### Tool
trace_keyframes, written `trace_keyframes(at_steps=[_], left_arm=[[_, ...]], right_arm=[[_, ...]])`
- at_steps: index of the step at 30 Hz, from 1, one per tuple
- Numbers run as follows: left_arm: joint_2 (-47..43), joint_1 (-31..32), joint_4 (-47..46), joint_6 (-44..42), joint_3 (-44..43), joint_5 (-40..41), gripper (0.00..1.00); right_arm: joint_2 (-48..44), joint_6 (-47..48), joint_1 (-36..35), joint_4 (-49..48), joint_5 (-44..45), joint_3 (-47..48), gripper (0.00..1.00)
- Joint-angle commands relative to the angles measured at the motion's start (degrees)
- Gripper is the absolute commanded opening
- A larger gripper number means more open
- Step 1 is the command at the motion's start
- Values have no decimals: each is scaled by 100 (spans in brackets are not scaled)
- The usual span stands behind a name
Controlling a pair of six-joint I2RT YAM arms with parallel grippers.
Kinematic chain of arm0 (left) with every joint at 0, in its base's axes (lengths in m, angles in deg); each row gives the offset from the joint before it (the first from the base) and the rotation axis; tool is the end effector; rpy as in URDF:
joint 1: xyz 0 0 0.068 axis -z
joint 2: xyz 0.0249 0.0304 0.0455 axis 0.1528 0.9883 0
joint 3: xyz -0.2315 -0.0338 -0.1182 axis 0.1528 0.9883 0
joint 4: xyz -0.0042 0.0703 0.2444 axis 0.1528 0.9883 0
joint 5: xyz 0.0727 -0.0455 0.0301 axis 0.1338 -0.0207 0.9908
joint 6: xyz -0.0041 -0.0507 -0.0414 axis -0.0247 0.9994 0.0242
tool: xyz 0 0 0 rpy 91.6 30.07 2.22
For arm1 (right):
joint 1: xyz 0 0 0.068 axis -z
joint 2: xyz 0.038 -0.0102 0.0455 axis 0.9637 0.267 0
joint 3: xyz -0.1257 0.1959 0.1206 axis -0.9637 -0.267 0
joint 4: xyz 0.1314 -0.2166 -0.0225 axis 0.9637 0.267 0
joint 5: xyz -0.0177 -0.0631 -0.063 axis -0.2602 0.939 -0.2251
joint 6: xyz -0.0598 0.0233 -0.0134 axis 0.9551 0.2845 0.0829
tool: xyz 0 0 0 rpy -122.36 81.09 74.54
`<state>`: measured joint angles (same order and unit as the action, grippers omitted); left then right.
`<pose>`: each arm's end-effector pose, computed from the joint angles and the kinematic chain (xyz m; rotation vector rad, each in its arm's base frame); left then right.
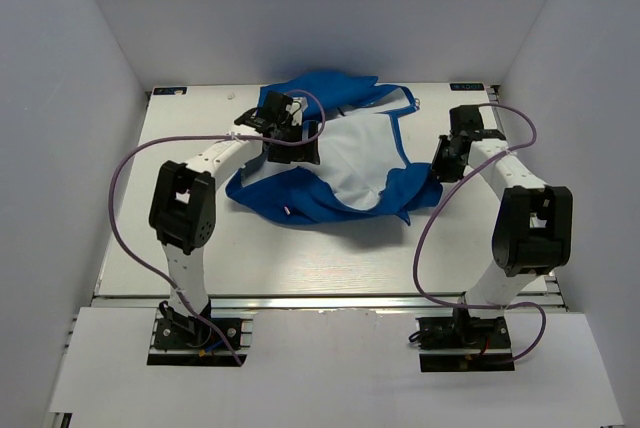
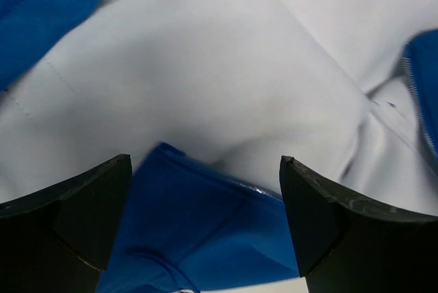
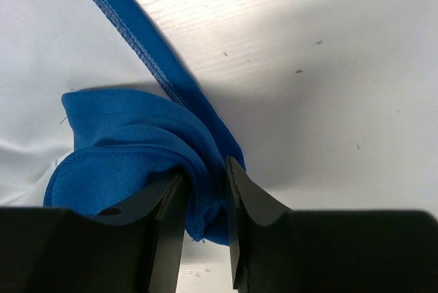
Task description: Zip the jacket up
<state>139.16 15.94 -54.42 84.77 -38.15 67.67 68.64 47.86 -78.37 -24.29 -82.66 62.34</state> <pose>0.3834 -0.1883 0.2159 0.2567 2.5687 -0.5504 0.3552 0.0217 0.2078 0.4154 2.5694 0.1041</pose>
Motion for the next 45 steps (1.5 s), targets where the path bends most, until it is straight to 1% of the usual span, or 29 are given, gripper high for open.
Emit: trace_keyframes(at_steps=[1, 4, 7, 10, 11, 14, 15, 17, 18, 21, 22, 26, 28, 30, 32, 33, 34, 37, 38, 40, 41, 45], left_arm=[[189, -118, 451, -128, -364, 254, 98], [242, -39, 399, -102, -278, 131, 96], [286, 40, 372, -111, -198, 227, 96], [383, 111, 407, -111, -215, 289, 93], [409, 128, 407, -111, -224, 263, 88], [497, 172, 381, -84, -251, 140, 77], [515, 181, 364, -93, -242, 122, 70], [576, 199, 363, -67, -259, 96, 62], [611, 199, 416, -49, -294, 96, 47], [638, 199, 486, -23, -312, 131, 23], [594, 199, 469, 29, -295, 192, 0], [252, 199, 355, 258, -128, 762, 0], [-73, 199, 311, 442, -14, 1193, 0], [-468, 199, 319, 627, 57, 1911, 0], [-741, 199, 459, 1039, 153, 2579, 0], [-968, 164, 547, 1406, 180, 3279, 0], [-1057, 120, 661, 1532, 206, 3504, 0], [-1313, -248, 978, 1884, 267, 3577, 0], [-1348, -476, 979, 1928, 329, 3533, 0], [-1410, -697, 917, 2060, 495, 3506, 0], [-1393, -898, 917, 2078, 505, 3471, 0], [-1156, -1242, 873, 2043, 365, 3453, 0]], right_arm=[[-342, 124, 25, -82, 246, -132, 33], [-404, 133, 25, -100, 255, -202, 33], [-431, 133, 17, -135, 246, -273, 33], [-413, 132, 25, -170, 211, -317, 33], [-413, 124, 17, -196, 168, -326, 33], [-405, 124, 25, -205, 141, -361, 33], [-396, 124, 25, -214, 132, -378, 33], [-413, 115, 25, -214, 132, -405, 33], [-431, 124, 25, -232, 141, -414, 33], [-466, 141, 25, -232, 176, -414, 33], [-492, 141, 25, -240, 176, -414, 33], [-545, 159, 25, -241, 167, -414, 32], [-598, 194, 25, -241, 167, -414, 30], [-703, 194, 25, -223, 193, -379, 29], [-765, 220, 25, -188, 237, -335, 29], [-826, 238, 25, -179, 238, -309, 29], [-852, 290, 25, -118, 238, -239, 29], [-879, 343, 25, -12, 334, -37, 28], [-862, 352, 25, 31, 369, 8, 28], [-835, 378, 25, 23, 422, 191, 28], [-748, 413, 25, 23, 422, 271, 28], [-327, 493, 25, 14, 422, 754, 28]])
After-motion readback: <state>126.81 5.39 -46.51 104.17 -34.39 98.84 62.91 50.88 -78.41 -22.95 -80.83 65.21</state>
